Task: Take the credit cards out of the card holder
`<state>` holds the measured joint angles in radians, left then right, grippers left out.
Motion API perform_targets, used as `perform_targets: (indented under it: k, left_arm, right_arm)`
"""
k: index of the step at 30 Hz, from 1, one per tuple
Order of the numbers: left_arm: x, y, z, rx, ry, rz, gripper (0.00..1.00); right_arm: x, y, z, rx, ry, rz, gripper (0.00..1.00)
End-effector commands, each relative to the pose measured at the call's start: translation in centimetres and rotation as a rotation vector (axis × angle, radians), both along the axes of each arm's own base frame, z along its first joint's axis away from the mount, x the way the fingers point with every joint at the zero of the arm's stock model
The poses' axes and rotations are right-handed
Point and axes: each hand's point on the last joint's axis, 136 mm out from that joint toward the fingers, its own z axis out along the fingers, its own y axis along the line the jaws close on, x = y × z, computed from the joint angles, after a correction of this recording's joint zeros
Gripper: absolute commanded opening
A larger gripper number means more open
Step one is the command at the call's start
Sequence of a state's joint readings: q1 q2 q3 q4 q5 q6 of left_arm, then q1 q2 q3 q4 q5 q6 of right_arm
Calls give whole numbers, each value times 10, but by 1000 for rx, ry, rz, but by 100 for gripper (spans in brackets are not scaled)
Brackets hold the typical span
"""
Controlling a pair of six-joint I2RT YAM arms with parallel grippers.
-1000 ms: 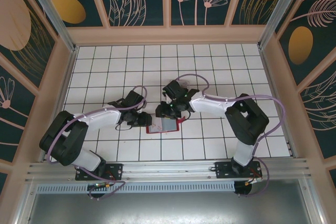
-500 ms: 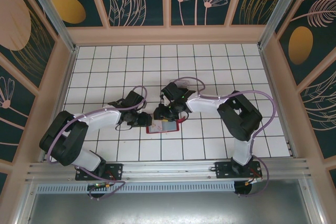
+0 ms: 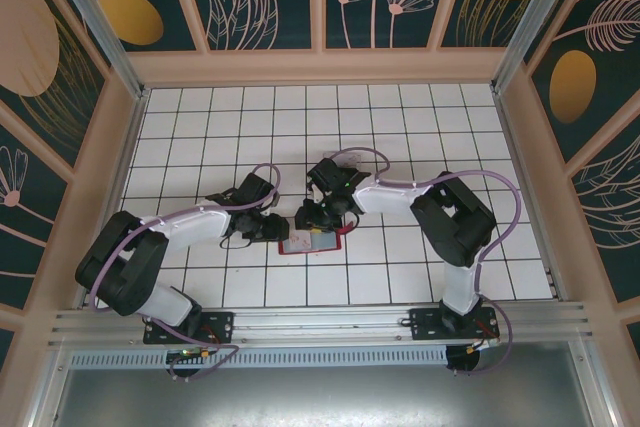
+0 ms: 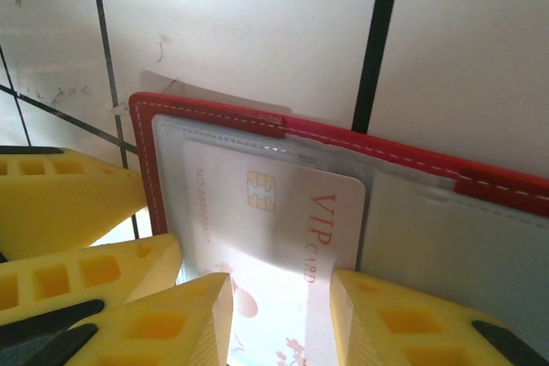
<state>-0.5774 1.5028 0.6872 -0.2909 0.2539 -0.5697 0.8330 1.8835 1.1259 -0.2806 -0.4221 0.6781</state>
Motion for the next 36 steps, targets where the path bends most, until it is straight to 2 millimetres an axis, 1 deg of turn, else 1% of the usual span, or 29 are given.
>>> perform_targets:
  k: [1, 5, 8, 19, 25, 36]
  left_arm:
    - [-18, 11, -18, 67, 74, -18, 43]
    - [-18, 11, -19, 71, 78, -19, 43]
    - [-18, 12, -20, 76, 79, -19, 43]
    - [-17, 15, -21, 102, 85, -26, 42]
    - [-17, 18, -23, 123, 89, -31, 42]
    - [-18, 17, -24, 123, 101, -32, 41]
  right_arm:
    - [7, -10, 5, -60, -36, -6, 37]
    - [10, -1, 24, 6, -58, -2, 36]
    - [10, 0, 28, 28, -59, -3, 36]
    - [6, -16, 10, -24, -40, -21, 28]
    - [2, -16, 0, -22, -22, -15, 26]
    - [-6, -10, -6, 50, 22, -4, 23]
